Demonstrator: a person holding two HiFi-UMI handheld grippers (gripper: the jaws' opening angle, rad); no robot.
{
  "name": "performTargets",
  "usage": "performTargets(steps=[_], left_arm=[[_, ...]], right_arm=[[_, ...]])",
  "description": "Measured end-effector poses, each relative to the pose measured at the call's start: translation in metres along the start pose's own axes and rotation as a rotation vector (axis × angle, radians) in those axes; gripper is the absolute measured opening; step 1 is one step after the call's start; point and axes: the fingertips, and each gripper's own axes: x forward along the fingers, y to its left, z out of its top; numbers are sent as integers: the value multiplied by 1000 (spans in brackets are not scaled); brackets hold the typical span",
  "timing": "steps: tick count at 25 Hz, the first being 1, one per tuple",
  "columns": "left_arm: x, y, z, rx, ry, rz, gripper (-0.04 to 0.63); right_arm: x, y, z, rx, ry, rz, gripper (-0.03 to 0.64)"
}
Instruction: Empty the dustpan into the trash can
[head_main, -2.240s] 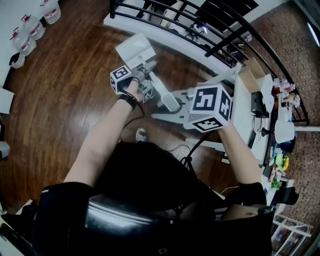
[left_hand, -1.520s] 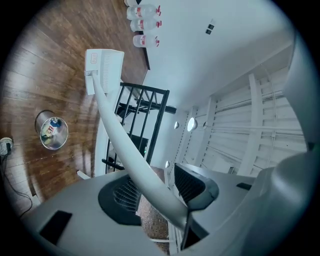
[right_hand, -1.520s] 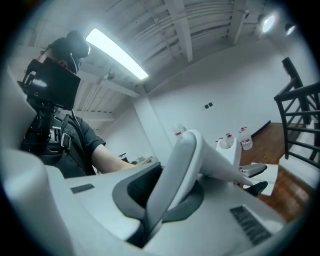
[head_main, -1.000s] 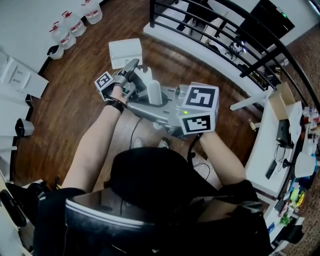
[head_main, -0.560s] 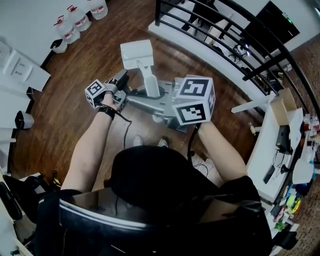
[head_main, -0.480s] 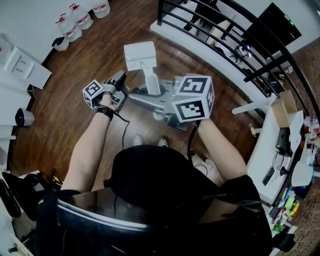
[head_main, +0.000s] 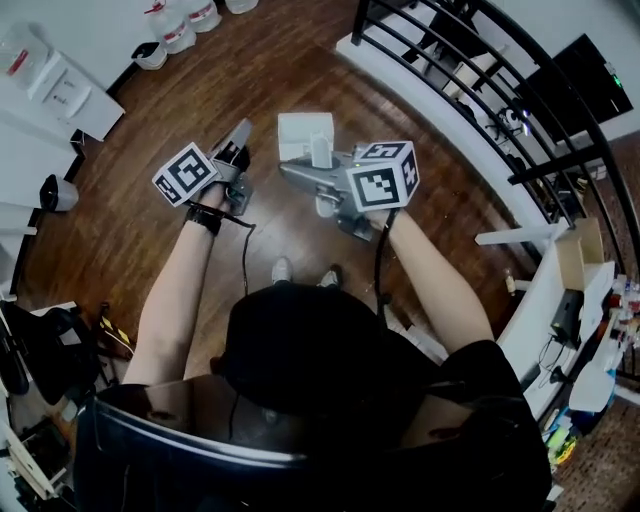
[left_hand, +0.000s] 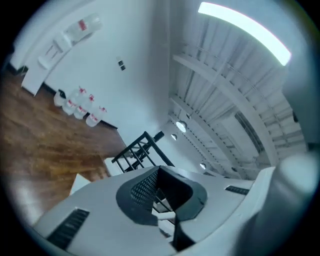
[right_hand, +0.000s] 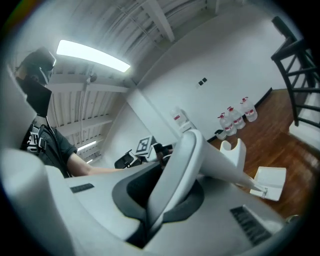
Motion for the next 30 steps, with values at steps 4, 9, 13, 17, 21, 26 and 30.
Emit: performTargets(steps=[4, 9, 13, 17, 21, 26, 30], left_arm=[[0, -34, 17, 274, -25, 14, 5], [5, -59, 20, 558, -24, 67, 5], [9, -73, 19, 724, -18, 102, 5], [16, -77, 17, 761, -15, 125, 5], [23, -74, 15, 783, -16, 150, 5], [31, -75, 14, 820, -27, 178, 5], [35, -76, 13, 837, -39, 188, 5]], right_arm=[[18, -37, -14, 68, 11, 14, 10], [34, -81, -36, 137, 31, 26, 11], [48, -115, -57, 190, 44, 34, 11], [56, -149, -77, 224, 54, 29, 11], [61, -178, -94, 242, 64, 26, 10], [67, -200, -116, 241, 99, 33, 9], [70, -217, -130, 249, 123, 20, 9]])
